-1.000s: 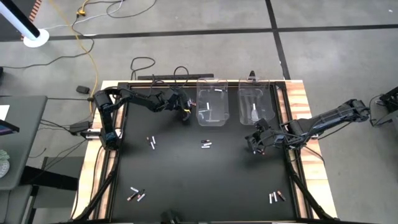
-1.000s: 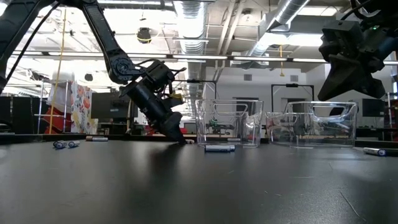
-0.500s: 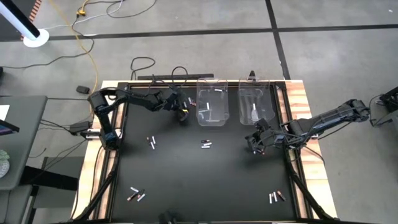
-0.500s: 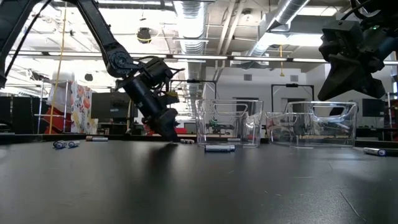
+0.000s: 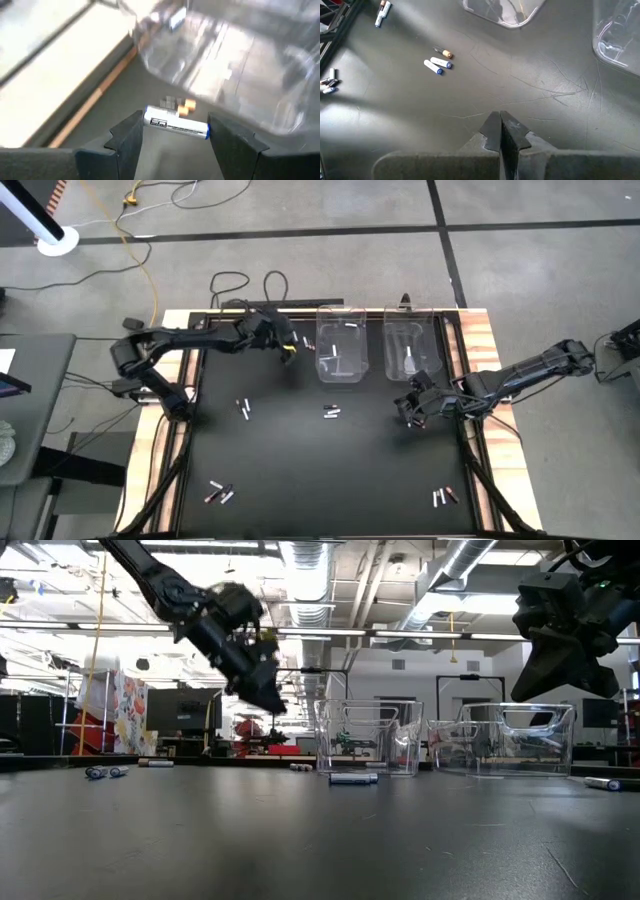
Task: Sort batteries
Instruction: Put the white battery into the left transparent bin
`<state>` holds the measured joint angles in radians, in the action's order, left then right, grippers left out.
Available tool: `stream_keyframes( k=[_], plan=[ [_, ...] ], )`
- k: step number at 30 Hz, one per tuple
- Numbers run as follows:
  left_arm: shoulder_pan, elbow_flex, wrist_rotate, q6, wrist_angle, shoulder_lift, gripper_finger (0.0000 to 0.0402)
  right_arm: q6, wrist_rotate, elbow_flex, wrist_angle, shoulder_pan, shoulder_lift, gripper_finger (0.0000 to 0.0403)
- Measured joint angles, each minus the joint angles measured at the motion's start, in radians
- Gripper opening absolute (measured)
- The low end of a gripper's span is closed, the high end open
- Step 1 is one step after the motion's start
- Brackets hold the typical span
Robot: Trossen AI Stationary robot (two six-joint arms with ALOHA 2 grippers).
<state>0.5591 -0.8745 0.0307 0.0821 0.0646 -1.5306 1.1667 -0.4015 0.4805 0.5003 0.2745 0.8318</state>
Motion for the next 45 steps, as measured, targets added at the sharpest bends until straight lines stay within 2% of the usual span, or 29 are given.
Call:
stream_keyframes(
  k=[4,9,14,18,23,29,36,38,41,45],
  plan=[
    [0.0,-0.068,0.0,-0.013,-0.019,0.058,0.0209,0.0,0.0,0.0,-0.001,0.0,0.0,0.0017],
    [-0.002,-0.265,-0.022,0.01,-0.146,0.025,0.0209,0.0,0.0,0.0,-0.008,0.0,0.0,0.0017],
    [-0.007,-0.539,-0.089,0.075,-0.314,-0.126,0.0209,0.003,0.0,0.0,-0.009,0.0,0.0,0.0017],
    [-0.015,-0.775,-0.137,0.134,-0.527,-0.298,0.0209,0.003,0.0,0.0,-0.019,0.0,0.0,0.0017],
    [-0.052,-0.977,-0.15,0.211,-0.746,-0.504,0.0209,0.003,0.0,0.0,-0.037,0.0,0.0,0.0017],
    [-0.095,-1.092,-0.15,0.232,-0.805,-0.679,0.0209,0.003,0.0,0.0,-0.042,0.0,0.0,0.0017],
    [-0.11,-1.172,-0.12,0.224,-0.864,-0.817,0.0209,0.003,0.0,0.0,-0.048,0.0,0.0,0.0017],
    [-0.109,-1.176,-0.11,0.215,-0.869,-0.84,0.0209,0.003,0.0,0.0,-0.05,0.0,0.0,0.0017],
    [-0.111,-1.178,-0.008,0.22,-0.885,-0.847,0.0209,0.003,0.0,0.0,-0.056,0.0,0.0,0.0017],
    [-0.111,-1.181,-0.002,0.242,-0.873,-0.841,0.0209,0.003,0.0,0.0,-0.061,0.0,0.0,0.0017]
  ],
)
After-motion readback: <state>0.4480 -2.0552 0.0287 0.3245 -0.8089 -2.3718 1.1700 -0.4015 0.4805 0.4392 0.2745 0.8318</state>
